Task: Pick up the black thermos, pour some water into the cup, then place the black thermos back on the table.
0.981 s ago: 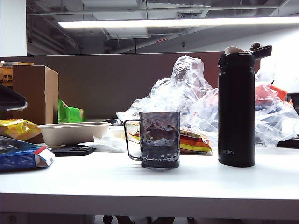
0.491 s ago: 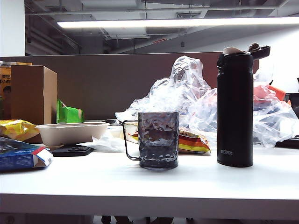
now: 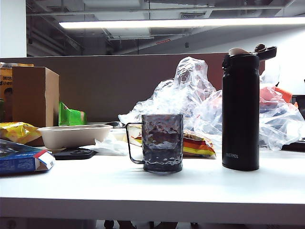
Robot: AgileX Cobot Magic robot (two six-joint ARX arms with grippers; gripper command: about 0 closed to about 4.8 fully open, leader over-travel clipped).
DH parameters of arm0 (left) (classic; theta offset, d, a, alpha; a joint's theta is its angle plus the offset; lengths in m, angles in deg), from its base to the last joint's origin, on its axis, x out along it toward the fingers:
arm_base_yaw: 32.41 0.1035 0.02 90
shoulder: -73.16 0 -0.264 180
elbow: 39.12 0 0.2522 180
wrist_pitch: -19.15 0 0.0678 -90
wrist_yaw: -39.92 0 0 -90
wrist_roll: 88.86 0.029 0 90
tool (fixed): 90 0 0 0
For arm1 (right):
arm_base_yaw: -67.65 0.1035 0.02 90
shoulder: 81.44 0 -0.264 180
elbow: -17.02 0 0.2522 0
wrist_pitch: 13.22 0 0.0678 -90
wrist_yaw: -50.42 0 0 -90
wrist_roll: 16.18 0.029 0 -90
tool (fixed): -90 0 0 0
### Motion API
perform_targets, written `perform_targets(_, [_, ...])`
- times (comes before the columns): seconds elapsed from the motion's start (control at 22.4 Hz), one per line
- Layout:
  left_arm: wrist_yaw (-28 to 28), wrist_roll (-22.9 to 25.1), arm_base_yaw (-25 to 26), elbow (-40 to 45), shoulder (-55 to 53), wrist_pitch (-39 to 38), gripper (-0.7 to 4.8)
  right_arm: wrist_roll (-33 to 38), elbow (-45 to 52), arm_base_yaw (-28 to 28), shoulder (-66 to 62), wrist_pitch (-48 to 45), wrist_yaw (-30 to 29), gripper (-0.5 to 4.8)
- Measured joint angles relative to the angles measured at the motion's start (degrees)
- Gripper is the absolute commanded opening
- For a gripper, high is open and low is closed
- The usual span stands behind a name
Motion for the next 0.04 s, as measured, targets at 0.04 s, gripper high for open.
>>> perform_targets(0.04, [0.0,0.0,0.0,0.0,0.0,0.0,-0.05,0.0,0.0,0.3,0.0,0.0,0.0,0.64])
